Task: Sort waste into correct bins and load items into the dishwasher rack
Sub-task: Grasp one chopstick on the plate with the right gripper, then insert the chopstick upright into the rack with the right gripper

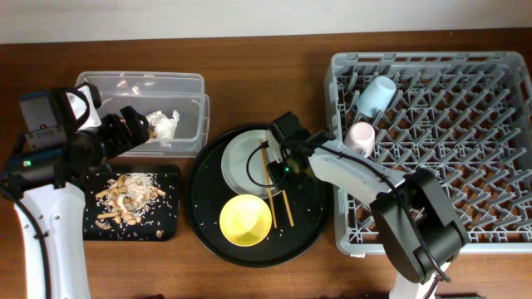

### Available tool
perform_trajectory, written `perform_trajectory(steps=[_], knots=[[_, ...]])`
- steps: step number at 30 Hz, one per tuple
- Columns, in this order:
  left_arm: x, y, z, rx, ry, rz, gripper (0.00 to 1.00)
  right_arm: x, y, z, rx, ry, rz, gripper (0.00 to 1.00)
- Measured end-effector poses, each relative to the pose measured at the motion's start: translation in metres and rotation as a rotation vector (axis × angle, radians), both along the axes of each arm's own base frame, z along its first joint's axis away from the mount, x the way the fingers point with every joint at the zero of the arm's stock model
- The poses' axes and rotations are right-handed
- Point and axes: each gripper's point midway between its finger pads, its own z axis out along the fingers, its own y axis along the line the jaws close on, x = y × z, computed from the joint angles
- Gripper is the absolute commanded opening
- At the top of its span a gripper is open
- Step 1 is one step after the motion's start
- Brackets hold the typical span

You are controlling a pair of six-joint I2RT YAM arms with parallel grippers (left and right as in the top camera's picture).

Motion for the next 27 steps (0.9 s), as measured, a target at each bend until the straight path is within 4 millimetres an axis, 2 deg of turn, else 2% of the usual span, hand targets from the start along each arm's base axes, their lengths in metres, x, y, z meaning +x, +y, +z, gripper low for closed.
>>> perform_trajectory(steps=[4,7,9,11,12,14,15,17,18,20,21,24,27], knots=[[0.000,0.000,0.000,0.000,0.000,0.000,0.99,0.001,0.001,0.000,0.004,-0.006,0.001,0.13],[0.000,0.000,0.000,0.000,0.000,0.000,0.99,0.001,0.001,0.001,0.002,-0.003,0.000,0.05],[0.000,0.000,0.000,-0.001,0.001,0.000,0.99,0.002,0.002,0.011,-0.005,0.010,0.001,0.04],[0.000,0.000,0.000,0.000,0.000,0.000,0.99,0.016,0.009,0.041,0.009,-0.015,-0.001,0.04],[0.000,0.000,0.000,0.000,-0.001,0.000,0.99,0.018,0.008,0.055,0.008,-0.012,-0.007,0.04],[0.000,0.000,0.000,-0.001,0.001,0.000,0.99,0.034,0.000,0.097,0.026,-0.041,-0.041,0.04],[0.000,0.000,0.000,0.000,0.000,0.000,0.99,0.038,-0.012,0.115,0.022,-0.033,-0.068,0.04],[0.000,0.000,0.000,0.000,0.001,0.000,0.99,0.048,-0.060,0.151,0.000,-0.017,-0.154,0.04],[0.000,0.000,0.000,0.000,0.000,0.000,0.99,0.048,-0.078,0.158,-0.013,-0.002,-0.171,0.04],[0.000,0.000,0.000,-0.001,0.001,0.000,0.99,0.046,-0.120,0.164,-0.043,0.042,-0.216,0.04],[0.000,0.000,0.000,0.000,0.000,0.000,0.99,0.042,-0.149,0.162,-0.064,0.078,-0.251,0.04],[0.000,0.000,0.000,0.000,0.000,0.000,0.99,0.042,-0.203,0.161,-0.083,0.111,-0.361,0.04],[0.000,0.000,0.000,0.000,0.000,0.000,0.99,0.042,-0.240,0.160,-0.083,0.121,-0.456,0.04]])
